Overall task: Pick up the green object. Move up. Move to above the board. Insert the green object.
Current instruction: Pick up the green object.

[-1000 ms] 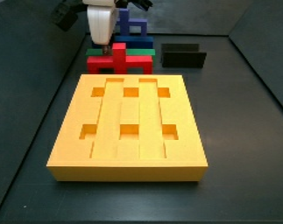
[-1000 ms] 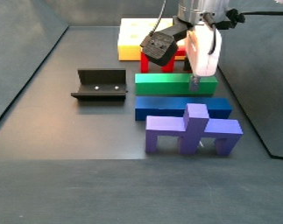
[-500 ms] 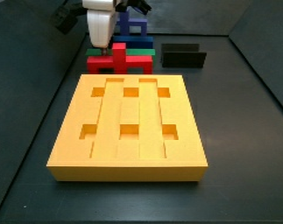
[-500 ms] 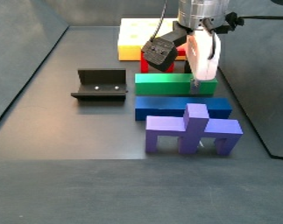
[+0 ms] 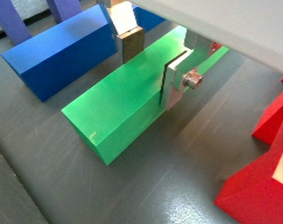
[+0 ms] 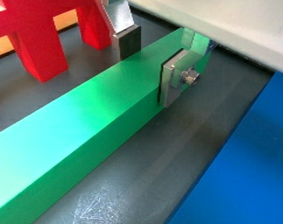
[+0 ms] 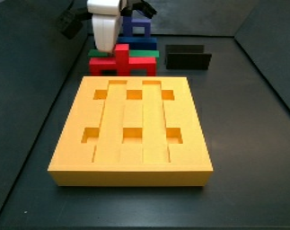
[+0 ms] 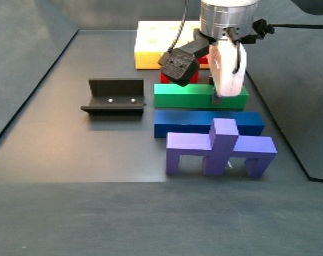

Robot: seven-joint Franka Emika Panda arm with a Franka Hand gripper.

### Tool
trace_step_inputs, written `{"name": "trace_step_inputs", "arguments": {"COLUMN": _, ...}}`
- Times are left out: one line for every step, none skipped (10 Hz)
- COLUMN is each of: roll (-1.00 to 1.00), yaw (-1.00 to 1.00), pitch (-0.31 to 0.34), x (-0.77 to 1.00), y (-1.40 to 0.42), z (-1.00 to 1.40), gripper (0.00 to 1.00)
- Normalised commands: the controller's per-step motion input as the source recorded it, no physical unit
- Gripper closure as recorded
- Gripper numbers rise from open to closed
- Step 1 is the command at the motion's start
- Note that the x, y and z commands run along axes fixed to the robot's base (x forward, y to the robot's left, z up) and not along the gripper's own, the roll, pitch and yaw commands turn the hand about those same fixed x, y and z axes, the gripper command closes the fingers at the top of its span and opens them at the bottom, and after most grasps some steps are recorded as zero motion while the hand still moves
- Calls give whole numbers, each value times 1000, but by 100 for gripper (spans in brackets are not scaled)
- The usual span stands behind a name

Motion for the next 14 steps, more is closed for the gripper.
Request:
{"name": "trace_step_inputs", "arguments": {"roll": 0, "yaw": 0, "pitch": 0, "x": 0, "y": 0, "z": 0, "gripper": 100}}
{"name": "trace_step_inputs", "arguments": {"roll": 0, "yaw": 0, "pitch": 0, "x": 0, "y": 0, "z": 0, "gripper": 100}}
{"name": "trace_step_inputs", "arguments": {"roll": 0, "yaw": 0, "pitch": 0, "x": 0, "y": 0, "z": 0, "gripper": 100}}
{"name": "trace_step_inputs", "arguments": {"roll": 0, "yaw": 0, "pitch": 0, "x": 0, "y": 0, "z": 0, "gripper": 100}}
{"name": "trace_step_inputs", "arguments": {"roll": 0, "yaw": 0, "pitch": 0, "x": 0, "y": 0, "z": 0, "gripper": 100}}
{"name": "trace_step_inputs", "arguments": {"roll": 0, "yaw": 0, "pitch": 0, "x": 0, "y": 0, "z": 0, "gripper": 100}}
{"name": "trace_step_inputs", "arguments": {"roll": 0, "yaw": 0, "pitch": 0, "x": 0, "y": 0, "z": 0, "gripper": 100}}
{"name": "trace_step_inputs", "arguments": {"roll": 0, "yaw": 0, "pitch": 0, "x": 0, "y": 0, "z": 0, "gripper": 100}}
{"name": "trace_step_inputs", "arguments": {"roll": 0, "yaw": 0, "pitch": 0, "x": 0, "y": 0, "z": 0, "gripper": 100}}
{"name": "trace_step_inputs", "arguments": {"roll": 0, "yaw": 0, "pitch": 0, "x": 0, "y": 0, "z": 0, "gripper": 100}}
{"name": "trace_step_inputs", "arguments": {"roll": 0, "yaw": 0, "pitch": 0, "x": 0, "y": 0, "z": 0, "gripper": 100}}
{"name": "trace_step_inputs", "arguments": {"roll": 0, "yaw": 0, "pitch": 0, "x": 0, "y": 0, "z": 0, "gripper": 100}}
{"name": "trace_step_inputs", "arguments": {"roll": 0, "yaw": 0, "pitch": 0, "x": 0, "y": 0, "z": 0, "gripper": 100}}
{"name": "trace_step_inputs", "arguments": {"roll": 0, "yaw": 0, "pitch": 0, "x": 0, "y": 0, "z": 0, "gripper": 100}}
